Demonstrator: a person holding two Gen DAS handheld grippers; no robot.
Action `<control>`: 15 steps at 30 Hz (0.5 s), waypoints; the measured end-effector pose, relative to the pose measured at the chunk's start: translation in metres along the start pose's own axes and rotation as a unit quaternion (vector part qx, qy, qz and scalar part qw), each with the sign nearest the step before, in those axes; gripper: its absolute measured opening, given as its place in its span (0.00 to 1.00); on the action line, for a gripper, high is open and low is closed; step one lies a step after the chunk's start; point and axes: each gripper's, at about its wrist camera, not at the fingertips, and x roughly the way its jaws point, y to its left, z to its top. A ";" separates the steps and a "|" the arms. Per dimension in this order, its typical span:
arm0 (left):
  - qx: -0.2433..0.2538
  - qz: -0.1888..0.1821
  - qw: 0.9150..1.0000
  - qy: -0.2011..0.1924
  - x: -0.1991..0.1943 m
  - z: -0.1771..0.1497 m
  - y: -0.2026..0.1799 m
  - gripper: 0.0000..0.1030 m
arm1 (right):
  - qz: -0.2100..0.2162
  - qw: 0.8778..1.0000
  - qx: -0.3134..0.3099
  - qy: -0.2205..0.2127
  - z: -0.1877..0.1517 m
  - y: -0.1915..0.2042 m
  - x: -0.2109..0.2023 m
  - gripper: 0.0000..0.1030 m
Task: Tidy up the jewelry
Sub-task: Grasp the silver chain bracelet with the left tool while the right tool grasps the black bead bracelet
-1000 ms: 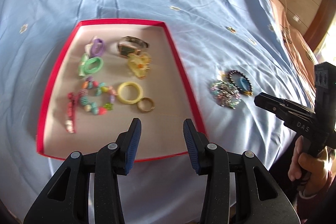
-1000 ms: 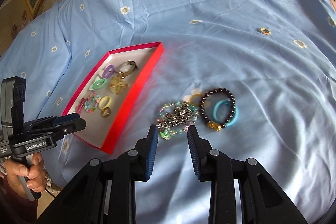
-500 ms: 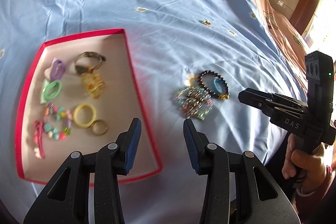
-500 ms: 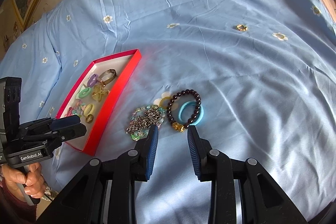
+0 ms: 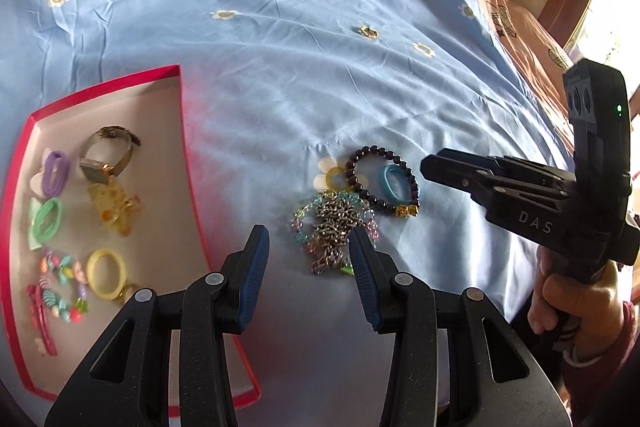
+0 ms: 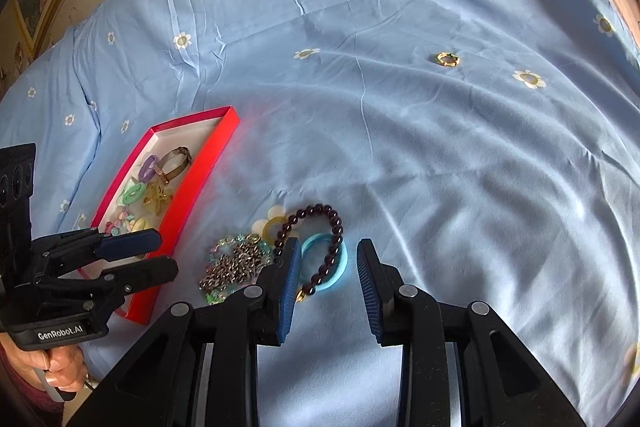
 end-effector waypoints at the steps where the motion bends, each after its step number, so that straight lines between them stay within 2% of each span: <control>1: 0.001 -0.001 1.000 0.002 0.002 0.001 0.000 0.39 | 0.000 1.000 0.000 0.002 0.002 -0.001 0.003 0.30; 15: 0.034 -0.011 0.999 0.040 0.039 0.014 -0.012 0.39 | 0.001 0.999 -0.013 0.039 0.016 -0.003 0.044 0.27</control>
